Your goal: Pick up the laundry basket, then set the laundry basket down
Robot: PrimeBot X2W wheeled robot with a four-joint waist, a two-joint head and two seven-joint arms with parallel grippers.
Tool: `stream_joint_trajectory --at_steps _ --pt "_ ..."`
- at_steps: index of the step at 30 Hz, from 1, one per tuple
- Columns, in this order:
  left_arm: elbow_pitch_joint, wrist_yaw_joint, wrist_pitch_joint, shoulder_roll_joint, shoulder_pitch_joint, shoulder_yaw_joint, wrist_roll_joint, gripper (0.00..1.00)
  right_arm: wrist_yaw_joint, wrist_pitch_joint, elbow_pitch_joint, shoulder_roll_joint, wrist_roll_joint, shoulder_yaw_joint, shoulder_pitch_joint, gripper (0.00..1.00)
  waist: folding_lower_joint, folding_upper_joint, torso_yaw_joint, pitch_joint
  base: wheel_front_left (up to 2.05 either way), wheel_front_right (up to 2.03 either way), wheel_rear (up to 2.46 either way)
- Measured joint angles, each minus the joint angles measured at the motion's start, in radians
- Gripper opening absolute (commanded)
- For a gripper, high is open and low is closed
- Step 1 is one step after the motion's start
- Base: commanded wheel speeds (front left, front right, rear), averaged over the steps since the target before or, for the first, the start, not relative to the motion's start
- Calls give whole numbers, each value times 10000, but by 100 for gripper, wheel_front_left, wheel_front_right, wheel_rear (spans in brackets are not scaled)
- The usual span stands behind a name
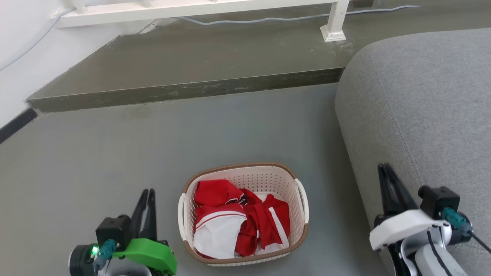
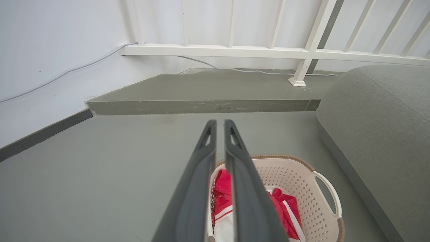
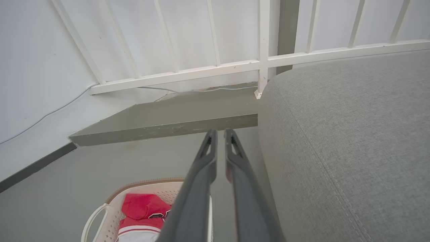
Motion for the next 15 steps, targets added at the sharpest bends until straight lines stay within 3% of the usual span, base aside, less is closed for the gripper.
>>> stream_joint_trajectory --at_steps 15 --pt "-69 -268 222 -50 174 211 -1726 0 245 226 -21 201 1741 -222 225 0 0 0 69 -126 0 0 0"
